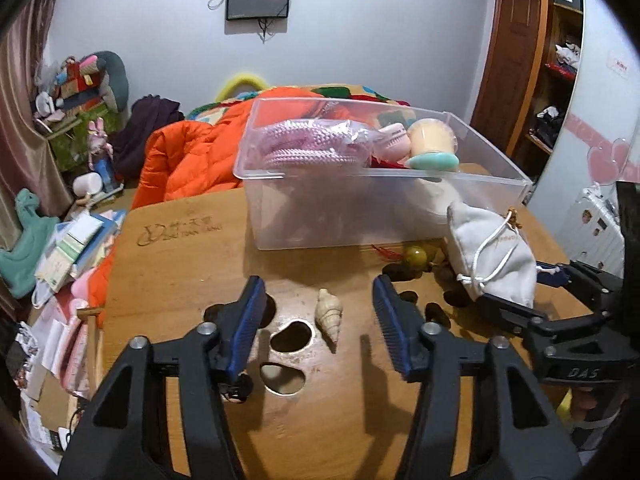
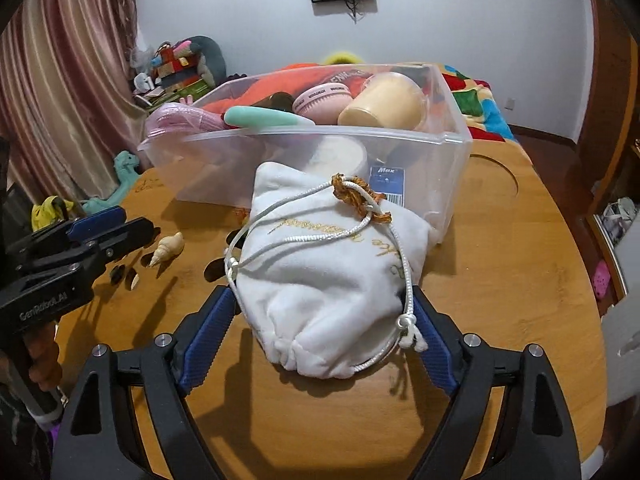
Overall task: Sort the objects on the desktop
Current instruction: 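Grasp the white drawstring pouch with right gripper while left moves to the seashell, then grasp the seashell with left gripper while right lifts the white pouch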
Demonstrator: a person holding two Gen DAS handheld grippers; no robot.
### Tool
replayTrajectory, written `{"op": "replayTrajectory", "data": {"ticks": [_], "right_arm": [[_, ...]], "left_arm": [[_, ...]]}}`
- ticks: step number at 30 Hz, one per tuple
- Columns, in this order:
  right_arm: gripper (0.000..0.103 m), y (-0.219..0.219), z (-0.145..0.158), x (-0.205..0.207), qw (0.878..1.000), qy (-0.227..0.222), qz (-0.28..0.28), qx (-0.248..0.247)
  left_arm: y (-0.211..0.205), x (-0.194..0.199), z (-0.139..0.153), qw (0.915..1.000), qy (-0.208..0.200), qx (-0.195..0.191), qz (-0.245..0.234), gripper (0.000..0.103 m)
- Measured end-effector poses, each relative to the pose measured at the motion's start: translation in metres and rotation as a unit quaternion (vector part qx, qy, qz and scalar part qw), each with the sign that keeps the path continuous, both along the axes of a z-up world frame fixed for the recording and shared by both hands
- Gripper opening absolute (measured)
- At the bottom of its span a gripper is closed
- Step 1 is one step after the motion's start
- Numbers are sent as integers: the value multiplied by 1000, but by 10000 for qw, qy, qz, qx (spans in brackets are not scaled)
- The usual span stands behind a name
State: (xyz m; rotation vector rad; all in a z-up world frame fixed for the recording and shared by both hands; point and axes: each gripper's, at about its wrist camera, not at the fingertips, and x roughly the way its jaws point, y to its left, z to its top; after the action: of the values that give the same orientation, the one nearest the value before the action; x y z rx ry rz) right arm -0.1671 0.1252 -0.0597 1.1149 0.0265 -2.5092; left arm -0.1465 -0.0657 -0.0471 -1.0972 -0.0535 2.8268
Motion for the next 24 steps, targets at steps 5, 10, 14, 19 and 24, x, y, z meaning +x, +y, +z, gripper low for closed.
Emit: {"op": "replayTrajectory", "data": {"ticks": [5,10,14,19,24], "right_arm": [[82,-9,-7,1,9992,133,95,363],[57,3,-3,-1,9994,178,34,284],[46,14,1,0,9998,138,83,96],[38,23,10,6,9994,91,294,-170],[38,32,20,16,9977,58,507,-440]], "left_arm": [[8,-3,-4,9999,-8,-136,-99,44],[14,-6,-11,9997,-102,-150,-181,38],[15,-8,-17,9995,-193,-177,-151,32],[17,-8,-23,9993,-266,-214,-133,27],[19,-9,-27,9992,-315,-211,-88,17]]}}
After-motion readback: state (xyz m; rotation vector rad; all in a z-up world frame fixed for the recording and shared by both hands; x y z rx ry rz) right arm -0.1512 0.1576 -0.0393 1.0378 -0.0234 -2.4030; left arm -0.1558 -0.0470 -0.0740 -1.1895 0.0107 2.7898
